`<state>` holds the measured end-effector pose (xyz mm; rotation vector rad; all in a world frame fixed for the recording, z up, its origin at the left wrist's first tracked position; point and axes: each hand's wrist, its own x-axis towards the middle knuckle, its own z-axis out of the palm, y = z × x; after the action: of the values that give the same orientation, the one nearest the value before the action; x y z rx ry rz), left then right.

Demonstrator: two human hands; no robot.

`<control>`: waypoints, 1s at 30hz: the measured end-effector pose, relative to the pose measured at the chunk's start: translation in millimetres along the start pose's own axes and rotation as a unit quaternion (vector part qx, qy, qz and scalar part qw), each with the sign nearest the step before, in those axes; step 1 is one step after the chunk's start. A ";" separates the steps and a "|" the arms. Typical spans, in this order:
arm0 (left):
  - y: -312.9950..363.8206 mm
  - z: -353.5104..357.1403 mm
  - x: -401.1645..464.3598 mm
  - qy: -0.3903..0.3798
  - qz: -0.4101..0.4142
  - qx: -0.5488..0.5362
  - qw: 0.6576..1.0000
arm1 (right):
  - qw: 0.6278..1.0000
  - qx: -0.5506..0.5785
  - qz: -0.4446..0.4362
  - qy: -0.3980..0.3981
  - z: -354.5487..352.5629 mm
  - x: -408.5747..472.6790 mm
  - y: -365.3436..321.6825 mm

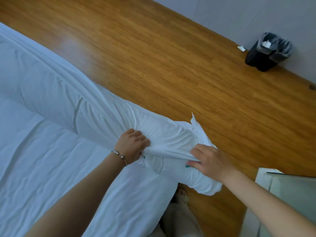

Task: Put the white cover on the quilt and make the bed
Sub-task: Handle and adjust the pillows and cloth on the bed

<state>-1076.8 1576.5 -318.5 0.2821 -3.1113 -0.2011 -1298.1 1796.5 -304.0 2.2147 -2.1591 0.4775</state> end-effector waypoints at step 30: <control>24.2 -16.6 -2.2 0.003 -0.022 0.101 0.995 | 0.998 0.035 0.053 0.016 48.8 -56.2 6.1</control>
<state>-1078.6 1598.5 -298.9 0.3530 -3.1246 0.1164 -1294.0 1840.3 -364.3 2.1179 -2.2869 0.5952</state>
